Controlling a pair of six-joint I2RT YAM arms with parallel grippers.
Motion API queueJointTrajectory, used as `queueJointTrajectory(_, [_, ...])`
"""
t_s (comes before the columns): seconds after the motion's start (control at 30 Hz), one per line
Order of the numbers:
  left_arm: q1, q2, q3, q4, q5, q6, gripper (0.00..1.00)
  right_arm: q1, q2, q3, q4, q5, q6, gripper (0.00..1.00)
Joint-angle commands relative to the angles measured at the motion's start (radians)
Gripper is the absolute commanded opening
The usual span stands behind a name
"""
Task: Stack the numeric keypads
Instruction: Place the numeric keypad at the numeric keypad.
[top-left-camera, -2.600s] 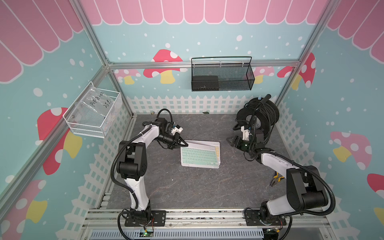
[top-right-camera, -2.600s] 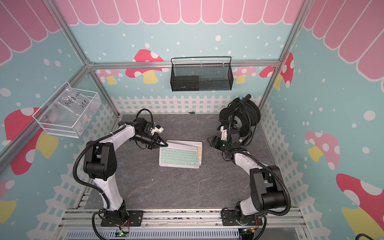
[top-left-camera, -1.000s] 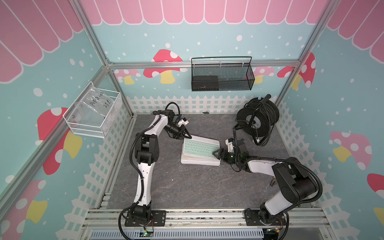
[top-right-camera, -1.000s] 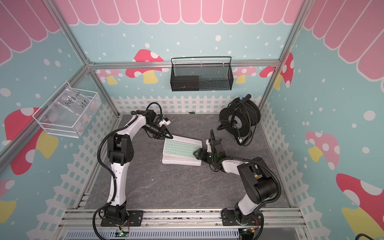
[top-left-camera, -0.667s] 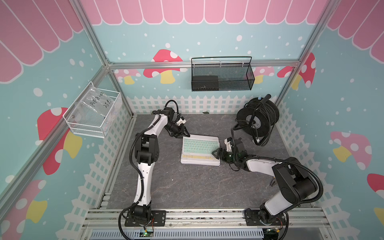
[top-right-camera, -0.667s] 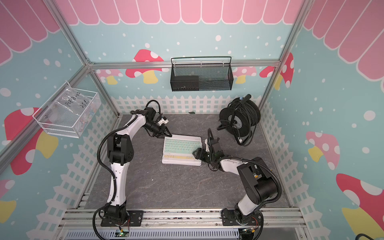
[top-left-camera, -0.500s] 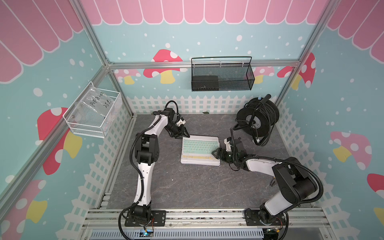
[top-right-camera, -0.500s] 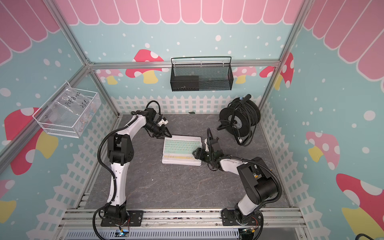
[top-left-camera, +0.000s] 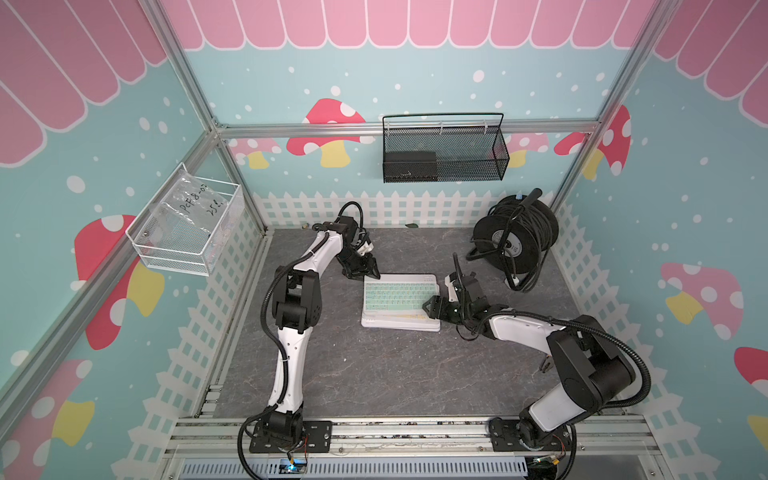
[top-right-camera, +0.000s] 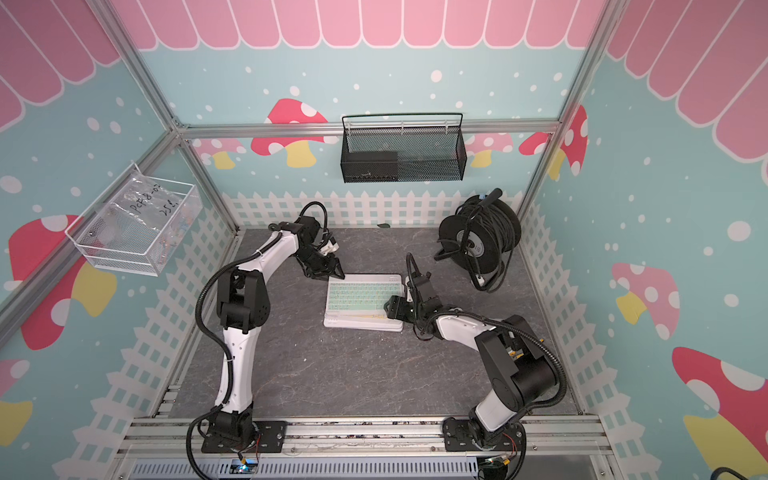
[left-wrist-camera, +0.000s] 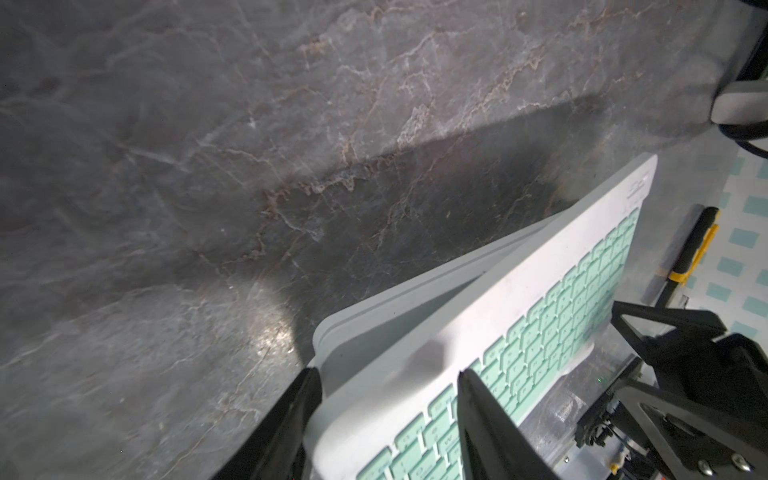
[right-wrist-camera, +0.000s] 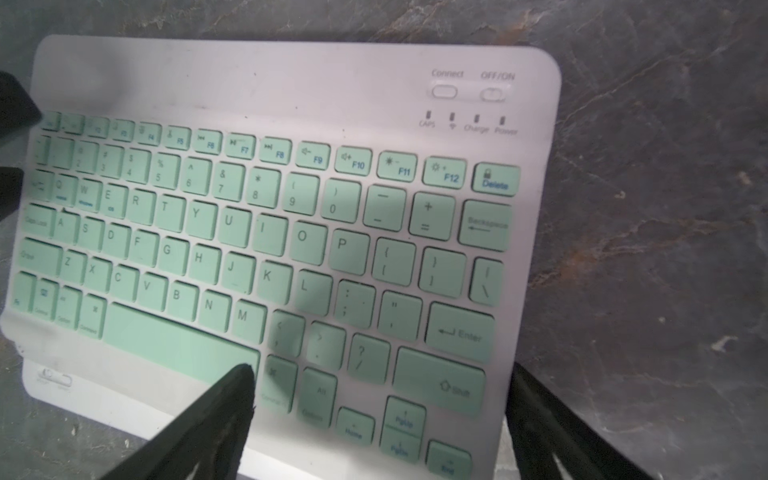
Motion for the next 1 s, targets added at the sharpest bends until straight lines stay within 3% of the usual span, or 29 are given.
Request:
queueJointTrajectory(0.0, [-0.007,-0.085,-0.047,0.082,-0.100,-0.056,0.58,0.008,-0.040,0.019,-0.043,0.056,-0.039,0.75])
queueJointTrajectory(0.03, [-0.009,-0.107,-0.073,0.107,-0.121,-0.078,0.89,0.009,-0.045,0.022,-0.046,0.065,-0.044,0.75])
queueJointTrajectory(0.07, [-0.009,-0.134,-0.109,0.140,-0.145,-0.107,0.99,0.009,-0.047,0.025,-0.052,0.073,-0.049,0.75])
queueJointTrajectory(0.2, [-0.013,-0.278,-0.312,0.318,-0.226,-0.246,0.99,0.009,-0.031,0.059,-0.069,0.082,-0.071,0.75])
queueJointTrajectory(0.4, [-0.041,-0.540,-0.727,0.632,-0.303,-0.503,0.99,0.009,0.012,0.139,-0.112,0.095,-0.094,0.78])
queueJointTrajectory(0.43, [-0.054,-0.580,-0.789,0.678,-0.319,-0.538,0.99,0.008,0.021,0.153,-0.124,0.098,-0.098,0.81])
queueJointTrajectory(0.47, [-0.072,-0.617,-0.849,0.725,-0.345,-0.578,0.99,0.009,0.029,0.169,-0.138,0.100,-0.102,0.92])
queueJointTrajectory(0.57, [-0.123,-0.681,-0.980,0.847,-0.387,-0.660,1.00,0.008,0.060,0.204,-0.178,0.106,-0.108,0.94])
queueJointTrajectory(0.97, [-0.188,-0.613,-0.984,0.923,-0.459,-0.723,1.00,0.016,0.119,0.229,-0.181,0.086,-0.086,0.95])
